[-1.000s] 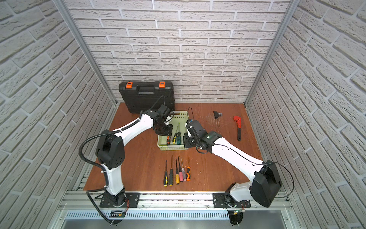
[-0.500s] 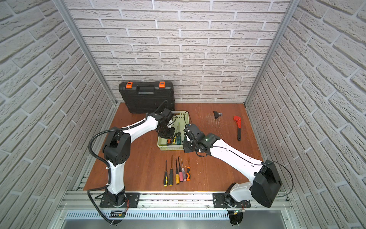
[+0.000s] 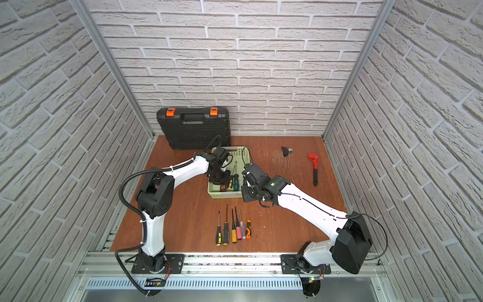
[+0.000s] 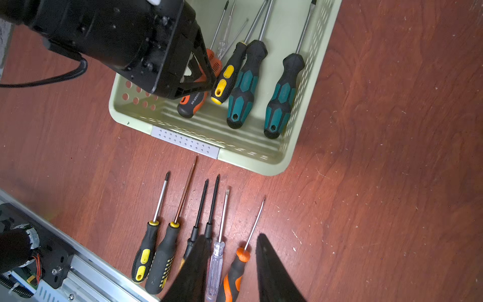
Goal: Put the screwdriver in the bin
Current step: Place the screwdriver in the bin.
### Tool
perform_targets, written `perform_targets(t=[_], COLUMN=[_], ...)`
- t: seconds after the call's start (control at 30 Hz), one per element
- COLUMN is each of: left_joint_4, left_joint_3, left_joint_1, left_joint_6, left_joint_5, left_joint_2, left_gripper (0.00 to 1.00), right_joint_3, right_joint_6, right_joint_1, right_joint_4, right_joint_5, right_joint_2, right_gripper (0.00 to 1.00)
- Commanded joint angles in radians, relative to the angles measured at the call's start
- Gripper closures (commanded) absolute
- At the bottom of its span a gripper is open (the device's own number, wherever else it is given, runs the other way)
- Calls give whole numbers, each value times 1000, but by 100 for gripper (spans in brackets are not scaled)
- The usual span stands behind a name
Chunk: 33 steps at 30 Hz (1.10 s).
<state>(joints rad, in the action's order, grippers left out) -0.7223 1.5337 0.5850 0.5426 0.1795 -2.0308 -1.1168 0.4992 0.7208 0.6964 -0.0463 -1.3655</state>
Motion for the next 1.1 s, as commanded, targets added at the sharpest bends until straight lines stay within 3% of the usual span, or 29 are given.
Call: perform_targets(t=[0.0, 0.17, 0.43, 0.8, 0.9, 1.07], left_joint_4=[12, 12, -15, 100, 126, 119], left_joint_3=[-23, -29, -44, -333, -415, -498], left_joint_1=[6, 6, 5, 40, 81, 209], left_joint_6=[-3, -3, -13, 31, 36, 54], left_joint_5=[-16, -31, -64, -121, -132, -261], left_joint_2=[32, 76, 196, 549, 637, 738], left_gripper=[70, 64, 62, 52, 50, 48], right_joint_3=[-23, -29, -21, 84, 142, 202], right_joint_6=[-10, -8, 16, 97, 180, 282], right_joint_1=[9, 19, 59, 160, 196, 251], right_joint_4=[9, 19, 52, 168, 136, 66], right_joint_5=[-18, -30, -52, -63, -55, -70], right_joint_2=[17, 15, 25, 82, 93, 59], right_gripper=[67, 66, 67, 67, 66, 60])
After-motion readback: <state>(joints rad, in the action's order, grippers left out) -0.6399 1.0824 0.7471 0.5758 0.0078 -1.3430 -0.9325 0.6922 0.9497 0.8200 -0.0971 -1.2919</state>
